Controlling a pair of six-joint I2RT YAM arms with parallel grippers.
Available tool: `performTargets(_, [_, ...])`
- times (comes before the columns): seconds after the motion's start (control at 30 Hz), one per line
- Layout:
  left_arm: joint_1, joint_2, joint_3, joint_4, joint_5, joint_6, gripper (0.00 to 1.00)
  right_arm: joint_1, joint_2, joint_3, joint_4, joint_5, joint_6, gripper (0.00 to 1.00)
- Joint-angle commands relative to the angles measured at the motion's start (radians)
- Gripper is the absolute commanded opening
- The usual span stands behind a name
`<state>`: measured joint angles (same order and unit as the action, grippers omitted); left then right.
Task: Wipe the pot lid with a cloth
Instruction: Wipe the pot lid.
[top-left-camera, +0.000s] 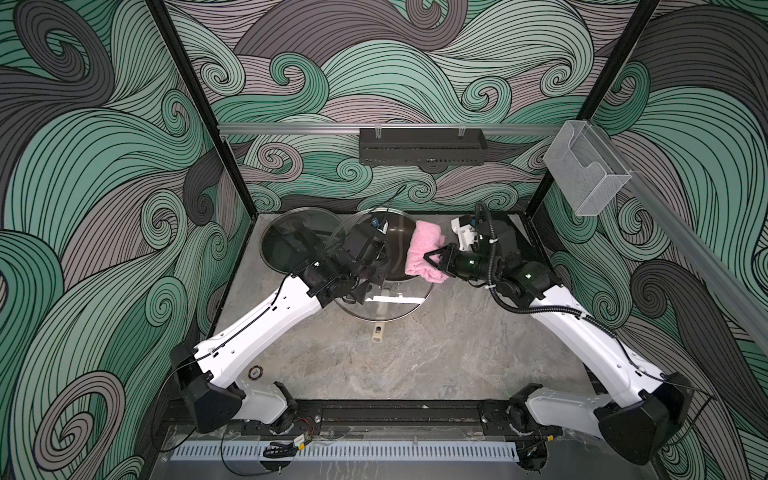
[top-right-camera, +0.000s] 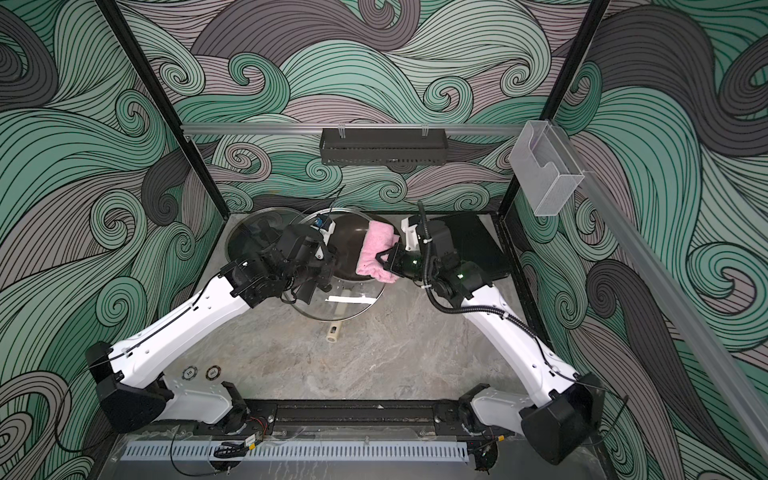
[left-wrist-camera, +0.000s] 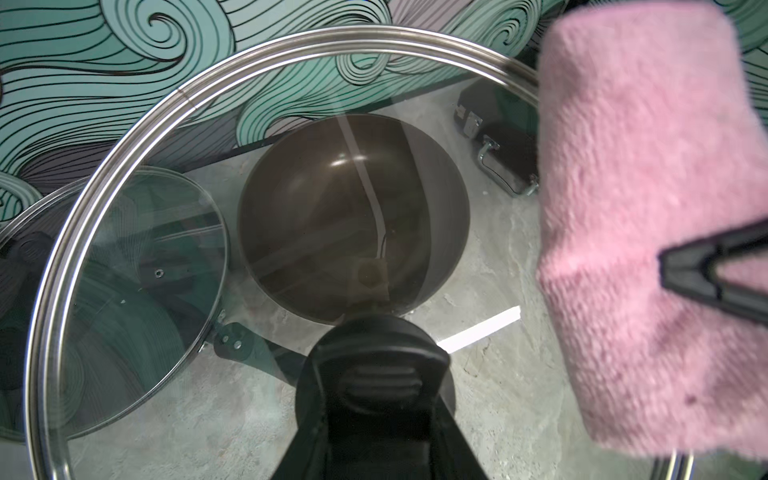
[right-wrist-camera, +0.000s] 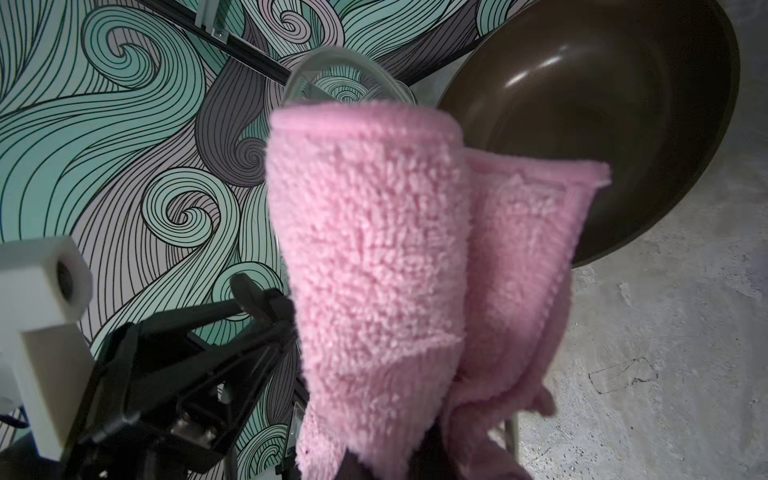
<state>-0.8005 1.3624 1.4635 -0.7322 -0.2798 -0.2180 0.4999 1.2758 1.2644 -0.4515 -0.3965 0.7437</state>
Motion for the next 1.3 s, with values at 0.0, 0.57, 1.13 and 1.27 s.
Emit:
performTargets(0.0, [-0.009, -0.088, 0.011, 0.119, 0.149, 0.121, 0.0, -0.016, 0.079, 0.084, -0.155, -0.161, -0.116, 0.0])
performTargets(0.57, [-0.012, -0.217, -0.145, 0.203, 0.413, 0.413, 0.0, 0.06, 0.349, 0.344, -0.419, -0.302, -0.324, 0.0])
performTargets(1.13, [-0.051, -0.263, -0.203, 0.256, 0.452, 0.585, 0.0, 0.177, 0.625, 0.62, -0.583, -0.294, -0.458, 0.0])
performTargets(1.27, [-0.062, -0.27, -0.209, 0.266, 0.424, 0.592, 0.0, 0.178, 0.646, 0.642, -0.59, -0.252, -0.455, 0.0])
